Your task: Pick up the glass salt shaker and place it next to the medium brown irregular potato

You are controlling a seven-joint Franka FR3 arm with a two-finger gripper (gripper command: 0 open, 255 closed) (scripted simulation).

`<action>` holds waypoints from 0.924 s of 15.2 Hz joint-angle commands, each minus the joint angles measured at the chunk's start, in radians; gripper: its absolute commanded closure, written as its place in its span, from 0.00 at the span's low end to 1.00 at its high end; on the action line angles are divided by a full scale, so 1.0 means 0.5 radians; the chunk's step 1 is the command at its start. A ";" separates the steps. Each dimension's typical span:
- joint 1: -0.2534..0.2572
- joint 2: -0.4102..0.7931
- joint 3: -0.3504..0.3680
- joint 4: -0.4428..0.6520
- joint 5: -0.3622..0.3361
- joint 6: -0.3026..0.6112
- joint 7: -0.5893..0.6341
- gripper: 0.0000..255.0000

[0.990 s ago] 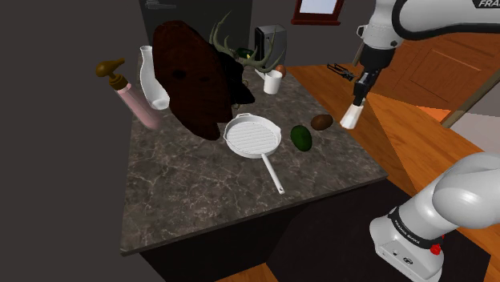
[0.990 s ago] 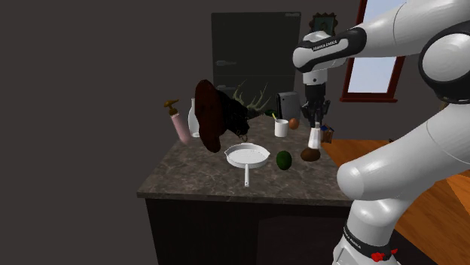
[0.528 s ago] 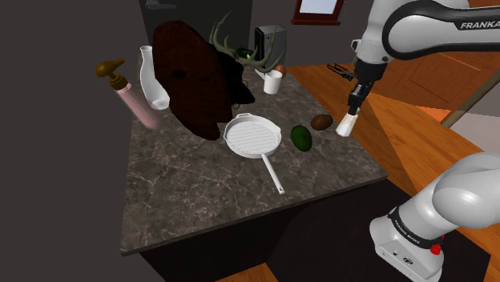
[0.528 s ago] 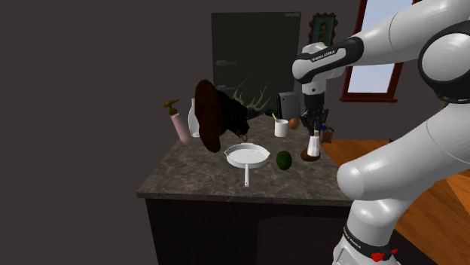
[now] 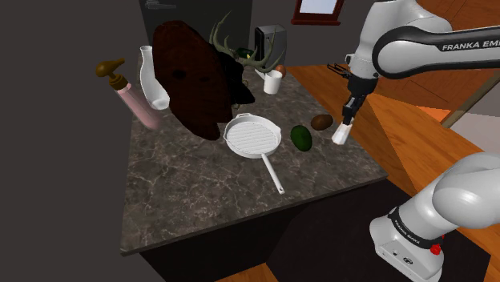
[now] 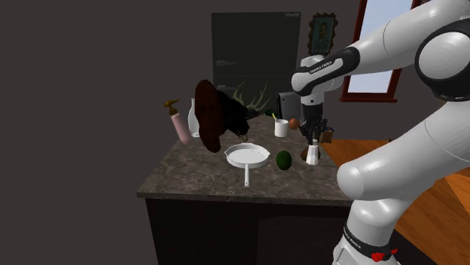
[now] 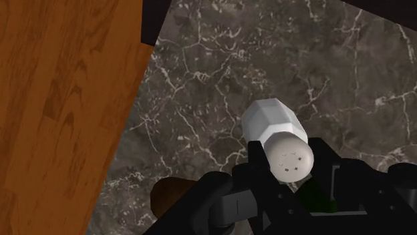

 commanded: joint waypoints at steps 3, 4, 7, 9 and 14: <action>-0.001 0.040 0.003 -0.083 -0.004 0.124 0.015 1.00; -0.001 0.051 0.004 -0.103 -0.005 0.154 0.018 1.00; -0.003 0.085 0.007 -0.161 -0.009 0.247 0.029 1.00; -0.004 0.112 0.008 -0.198 -0.013 0.309 0.037 1.00; -0.007 0.161 0.011 -0.255 -0.019 0.414 0.050 1.00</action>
